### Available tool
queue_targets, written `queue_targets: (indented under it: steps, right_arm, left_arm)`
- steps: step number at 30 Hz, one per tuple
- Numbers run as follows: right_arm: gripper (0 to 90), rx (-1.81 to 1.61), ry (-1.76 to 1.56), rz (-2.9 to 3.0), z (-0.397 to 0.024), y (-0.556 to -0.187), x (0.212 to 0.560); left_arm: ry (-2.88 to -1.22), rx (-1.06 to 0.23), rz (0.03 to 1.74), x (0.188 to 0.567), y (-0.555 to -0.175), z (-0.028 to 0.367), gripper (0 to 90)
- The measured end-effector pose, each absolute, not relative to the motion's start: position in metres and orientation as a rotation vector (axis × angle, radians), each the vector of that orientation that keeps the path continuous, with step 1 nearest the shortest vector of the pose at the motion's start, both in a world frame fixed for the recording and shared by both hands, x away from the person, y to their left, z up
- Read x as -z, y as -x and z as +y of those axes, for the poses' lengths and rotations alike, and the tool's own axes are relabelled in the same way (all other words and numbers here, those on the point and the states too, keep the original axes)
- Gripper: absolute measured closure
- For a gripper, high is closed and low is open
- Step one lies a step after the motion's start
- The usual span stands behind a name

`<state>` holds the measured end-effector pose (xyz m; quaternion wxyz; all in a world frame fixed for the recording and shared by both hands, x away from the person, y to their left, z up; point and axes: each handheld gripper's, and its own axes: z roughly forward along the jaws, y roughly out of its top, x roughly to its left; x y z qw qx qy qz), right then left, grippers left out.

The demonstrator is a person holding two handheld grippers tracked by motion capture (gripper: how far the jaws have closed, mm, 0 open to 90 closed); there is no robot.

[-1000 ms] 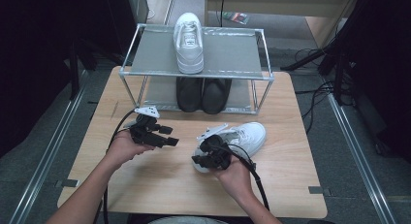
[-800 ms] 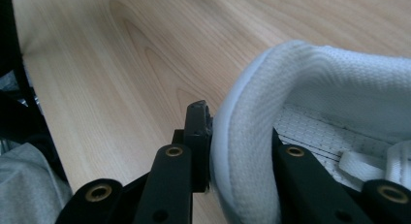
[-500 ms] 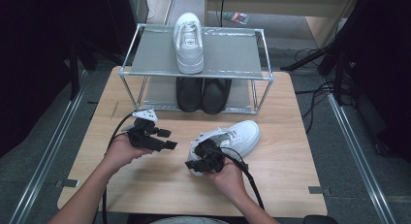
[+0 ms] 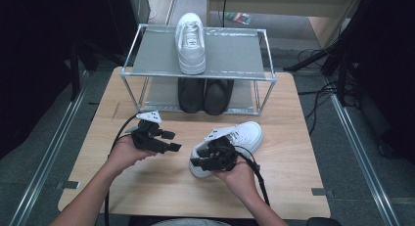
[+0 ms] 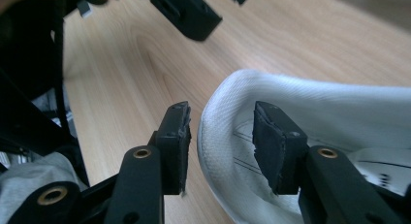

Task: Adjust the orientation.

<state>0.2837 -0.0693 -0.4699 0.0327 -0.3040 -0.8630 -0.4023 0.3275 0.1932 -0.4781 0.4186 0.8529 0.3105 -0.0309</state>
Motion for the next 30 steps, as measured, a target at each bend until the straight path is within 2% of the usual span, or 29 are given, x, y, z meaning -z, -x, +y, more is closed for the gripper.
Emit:
queue_targets:
  steps: [9, 10, 14, 21, 22, 25, 30]
  right_arm:
    - [63.7, 1.389, 0.981, -2.6, -0.107, -0.287, 0.45]
    - [64.4, 1.395, 0.999, -2.591, -0.112, -0.287, 0.449]
    - [67.9, 1.436, 1.06, -2.559, -0.131, -0.291, 0.446]
    - [77.1, 1.429, 1.189, -2.604, -0.156, -0.295, 0.447]
    - [81.8, 1.419, 1.241, -2.596, -0.161, -0.295, 0.448]
    - [88.0, 1.388, 1.291, -2.591, -0.167, -0.296, 0.451]
    - [90.0, 1.34, 1.367, -2.598, -0.173, -0.297, 0.457]
  left_arm:
    - [-2.155, 0.073, 0.756, 0.477, -0.328, 0.182, 42.8]
    - [-2.163, 0.062, 0.764, 0.476, -0.329, 0.181, 46.6]
    - [-2.134, 0.067, 0.765, 0.472, -0.33, 0.181, 70.9]
    - [-2.135, 0.076, 0.734, 0.471, -0.336, 0.173, 87.9]
    - [-2.147, 0.096, 0.725, 0.472, -0.339, 0.168, 89.2]
    - [-2.176, 0.102, 0.701, 0.476, -0.341, 0.159, 90.0]
    - [-2.187, 0.123, 0.668, 0.482, -0.346, 0.147, 89.9]
